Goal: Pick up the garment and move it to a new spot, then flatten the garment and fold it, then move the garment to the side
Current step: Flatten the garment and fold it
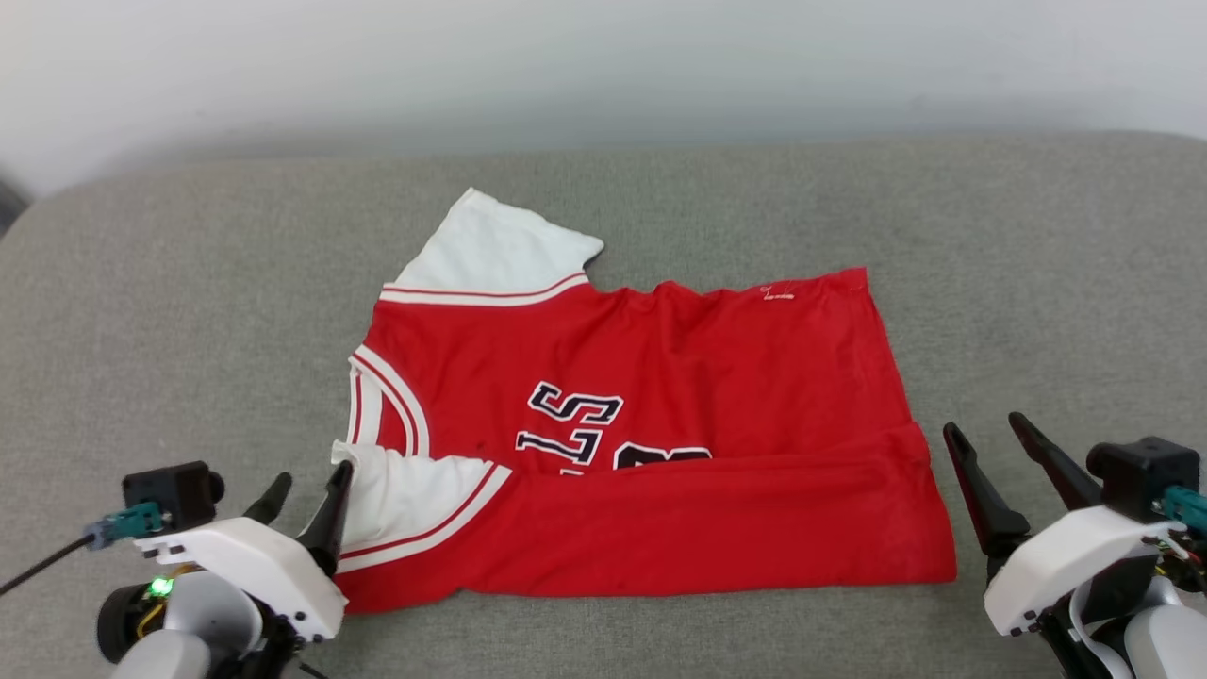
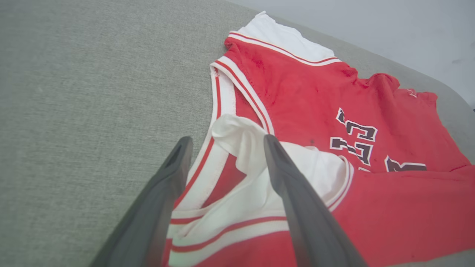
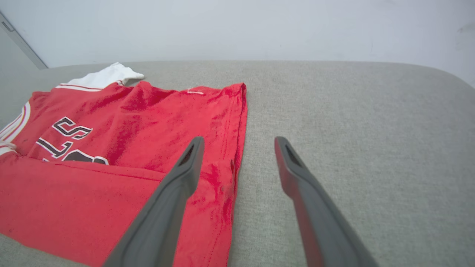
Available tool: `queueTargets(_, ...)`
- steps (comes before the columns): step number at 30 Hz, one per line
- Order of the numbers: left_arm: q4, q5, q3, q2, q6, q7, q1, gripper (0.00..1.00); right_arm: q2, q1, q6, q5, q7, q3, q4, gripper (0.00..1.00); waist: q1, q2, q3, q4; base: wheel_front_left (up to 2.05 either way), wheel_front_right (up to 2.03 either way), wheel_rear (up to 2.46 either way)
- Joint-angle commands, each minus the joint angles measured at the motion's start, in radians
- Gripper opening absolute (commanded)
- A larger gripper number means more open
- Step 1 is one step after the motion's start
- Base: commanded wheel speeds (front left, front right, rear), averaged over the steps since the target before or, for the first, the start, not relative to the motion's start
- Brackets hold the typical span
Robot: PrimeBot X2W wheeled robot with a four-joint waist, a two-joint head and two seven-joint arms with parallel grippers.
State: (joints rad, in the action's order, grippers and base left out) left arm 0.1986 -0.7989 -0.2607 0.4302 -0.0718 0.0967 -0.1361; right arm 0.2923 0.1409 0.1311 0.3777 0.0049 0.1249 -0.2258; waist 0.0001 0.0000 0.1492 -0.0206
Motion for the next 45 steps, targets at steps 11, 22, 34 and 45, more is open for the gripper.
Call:
queueTargets(11, -0.114, -0.110, 0.007, 0.153, -0.013, 0.309, 0.054, 1.00, -0.093, -0.140, -0.001, -0.138, -0.006, -0.087, 0.196, 1.00, -0.0001, 0.0000, -0.084, -0.036, 0.00, 0.00, 0.00)
queueTargets(22, -0.086, -0.220, -0.013, 0.188, -0.065, 0.547, 0.085, 1.00, -0.130, -0.148, -0.001, -0.157, 0.053, -0.076, 0.313, 1.00, -0.0001, 0.0000, 0.004, -0.089, 0.00, 0.00, 0.00)
queueTargets(34, 0.031, -0.257, -0.086, 0.086, 0.009, 0.562, 0.052, 0.00, -0.085, -0.152, -0.001, -0.067, 0.202, -0.134, 0.294, 1.00, -0.0001, 0.0000, 0.036, -0.075, 0.00, 0.00, 0.00)
queueTargets(45, -0.099, -0.197, -0.059, 0.128, 0.013, 0.491, 0.009, 0.00, 0.003, -0.102, -0.001, 0.095, 0.638, -0.115, 0.210, 1.00, -0.0001, 0.0000, 0.019, -0.004, 0.00, 0.00, 0.00)
